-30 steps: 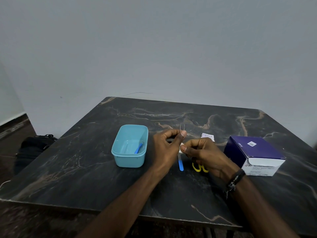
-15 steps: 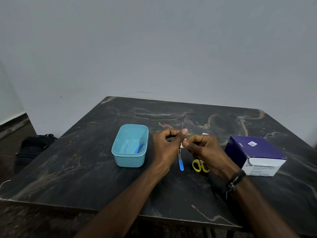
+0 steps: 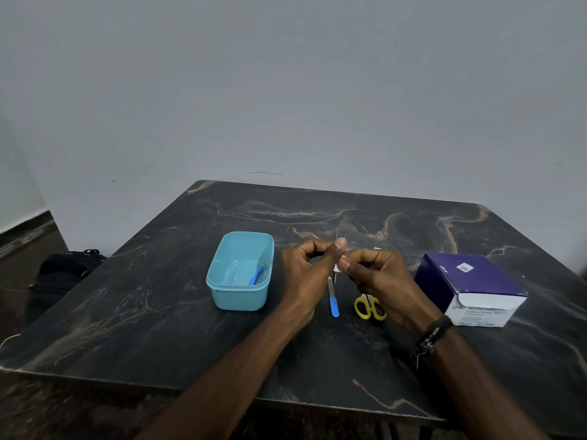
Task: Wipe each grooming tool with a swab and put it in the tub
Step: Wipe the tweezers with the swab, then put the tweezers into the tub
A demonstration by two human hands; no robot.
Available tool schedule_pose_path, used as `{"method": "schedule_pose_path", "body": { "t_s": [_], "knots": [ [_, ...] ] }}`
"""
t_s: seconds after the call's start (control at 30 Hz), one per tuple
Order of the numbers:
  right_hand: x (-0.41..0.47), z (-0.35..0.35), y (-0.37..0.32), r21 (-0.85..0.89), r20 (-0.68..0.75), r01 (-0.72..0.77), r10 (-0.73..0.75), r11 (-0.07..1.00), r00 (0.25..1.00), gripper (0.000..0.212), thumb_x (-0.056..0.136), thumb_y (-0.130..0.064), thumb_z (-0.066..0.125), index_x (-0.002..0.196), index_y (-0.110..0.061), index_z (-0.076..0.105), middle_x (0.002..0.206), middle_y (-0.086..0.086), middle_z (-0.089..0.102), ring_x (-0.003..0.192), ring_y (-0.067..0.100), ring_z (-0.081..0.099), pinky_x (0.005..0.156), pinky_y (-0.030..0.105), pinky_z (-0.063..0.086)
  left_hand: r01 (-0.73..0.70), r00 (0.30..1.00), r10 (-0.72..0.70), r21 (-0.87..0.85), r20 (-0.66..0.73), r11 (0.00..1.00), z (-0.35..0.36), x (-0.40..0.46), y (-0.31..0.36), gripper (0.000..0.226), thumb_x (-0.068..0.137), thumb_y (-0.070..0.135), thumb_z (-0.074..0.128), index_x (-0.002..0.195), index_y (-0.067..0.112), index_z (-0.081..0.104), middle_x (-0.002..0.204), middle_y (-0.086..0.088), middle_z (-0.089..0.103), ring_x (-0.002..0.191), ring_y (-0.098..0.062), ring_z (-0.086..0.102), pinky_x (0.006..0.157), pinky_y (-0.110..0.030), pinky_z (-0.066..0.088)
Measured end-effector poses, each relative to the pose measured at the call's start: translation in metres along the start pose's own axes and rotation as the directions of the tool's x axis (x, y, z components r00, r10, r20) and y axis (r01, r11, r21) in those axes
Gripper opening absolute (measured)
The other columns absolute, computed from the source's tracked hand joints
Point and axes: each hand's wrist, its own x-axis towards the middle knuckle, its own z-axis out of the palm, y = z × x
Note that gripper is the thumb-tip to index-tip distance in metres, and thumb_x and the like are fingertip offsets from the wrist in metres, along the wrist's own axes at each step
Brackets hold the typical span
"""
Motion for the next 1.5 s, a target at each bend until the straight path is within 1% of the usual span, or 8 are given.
{"method": "schedule_pose_path", "body": {
  "t_s": [0.23, 0.37, 0.5, 0.63, 0.9, 1.1, 1.33, 1.5],
  "knots": [
    [0.0, -0.001, -0.003, 0.099, -0.051, -0.02, 0.025, 0.995, 0.998, 0.019, 0.085, -0.016, 0.067, 0.088, 0.002, 0.072, 0.055, 0.002, 0.047, 0.049, 0.007, 0.036, 0.045, 0.017, 0.032, -0.17, 0.962, 0.203, 0.182, -0.181, 0.969, -0.011, 0.005, 0.047, 0.02, 0.079, 0.029, 0.077, 0.069, 0.014, 0.071, 0.069, 0.002, 0.07, 0.068, -0.008, 0.065, 0.069, -0.028, 0.055],
    [0.0, -0.003, -0.005, 0.146, -0.089, -0.015, 0.029, 0.989, 0.996, 0.019, 0.083, -0.022, 0.069, 0.083, -0.003, 0.071, 0.057, 0.005, 0.046, 0.05, 0.009, 0.036, 0.045, 0.018, 0.031, -0.275, 0.848, 0.488, 0.618, -0.204, 0.736, -0.054, 0.028, 0.082, 0.034, 0.074, 0.04, 0.075, 0.05, 0.019, 0.064, 0.06, 0.01, 0.064, 0.085, -0.016, 0.064, 0.08, -0.034, 0.049],
    [0.0, -0.004, -0.005, 0.169, -0.119, 0.0, 0.021, 0.986, 0.993, 0.017, 0.084, -0.021, 0.069, 0.083, -0.004, 0.072, 0.058, 0.005, 0.047, 0.051, 0.009, 0.036, 0.044, 0.017, 0.032, 0.109, 0.96, 0.196, 0.914, -0.199, 0.391, -0.088, 0.051, 0.082, 0.047, 0.07, 0.053, 0.069, 0.045, 0.015, 0.058, 0.065, 0.002, 0.063, 0.125, -0.034, 0.037, 0.092, -0.044, 0.035],
    [-0.001, -0.004, -0.006, 0.192, -0.122, -0.002, 0.026, 0.981, 0.992, 0.015, 0.086, -0.019, 0.068, 0.082, -0.005, 0.072, 0.059, 0.005, 0.046, 0.053, 0.011, 0.036, 0.045, 0.018, 0.031, 0.192, 0.978, -0.074, 0.981, -0.193, -0.019, -0.093, 0.053, 0.068, 0.036, 0.061, 0.051, 0.069, 0.067, 0.017, 0.059, 0.092, -0.005, 0.066, 0.136, -0.044, 0.024, 0.102, -0.055, 0.029],
    [-0.002, -0.004, -0.006, 0.189, -0.114, -0.006, 0.028, 0.982, 0.993, 0.014, 0.086, -0.018, 0.067, 0.077, -0.009, 0.072, 0.058, 0.004, 0.046, 0.053, 0.011, 0.036, 0.048, 0.021, 0.03, 0.131, 0.959, -0.201, 0.943, -0.199, -0.307, -0.079, 0.054, 0.053, 0.05, 0.07, 0.045, 0.075, 0.111, 0.019, 0.06, 0.134, -0.015, 0.055, 0.142, -0.049, -0.008, 0.104, -0.066, 0.02],
    [0.0, -0.003, -0.005, 0.197, -0.142, -0.003, 0.031, 0.98, 0.989, 0.013, 0.087, -0.017, 0.067, 0.078, -0.008, 0.071, 0.061, 0.007, 0.047, 0.055, 0.012, 0.037, 0.05, 0.024, 0.031, 0.113, 0.961, -0.204, 0.941, -0.185, -0.319, -0.079, 0.05, 0.06, 0.046, 0.074, 0.045, 0.073, 0.112, 0.021, 0.062, 0.148, -0.027, 0.034, 0.141, -0.051, -0.012, 0.106, -0.066, 0.016],
    [0.002, -0.004, -0.003, 0.226, -0.221, 0.01, 0.042, 0.974, 0.974, 0.016, 0.088, -0.018, 0.066, 0.087, -0.002, 0.071, 0.064, 0.007, 0.049, 0.056, 0.012, 0.039, 0.051, 0.024, 0.032, -0.114, 0.951, 0.259, 0.972, 0.167, -0.206, -0.031, 0.001, 0.097, 0.009, 0.082, 0.03, 0.068, 0.082, 0.021, 0.068, 0.156, -0.021, 0.02, 0.143, -0.047, -0.013, 0.114, -0.058, 0.016],
    [0.006, -0.005, 0.001, 0.233, -0.265, 0.016, 0.048, 0.972, 0.963, 0.013, 0.088, -0.019, 0.067, 0.085, -0.007, 0.073, 0.064, 0.006, 0.05, 0.056, 0.012, 0.041, 0.05, 0.024, 0.034, -0.334, 0.904, 0.289, 0.943, 0.315, 0.016, 0.009, -0.034, 0.094, 0.007, 0.091, 0.018, 0.056, 0.085, 0.015, 0.058, 0.114, -0.008, 0.058, 0.115, -0.028, 0.05, 0.076, -0.032, 0.042]
  ]
}}
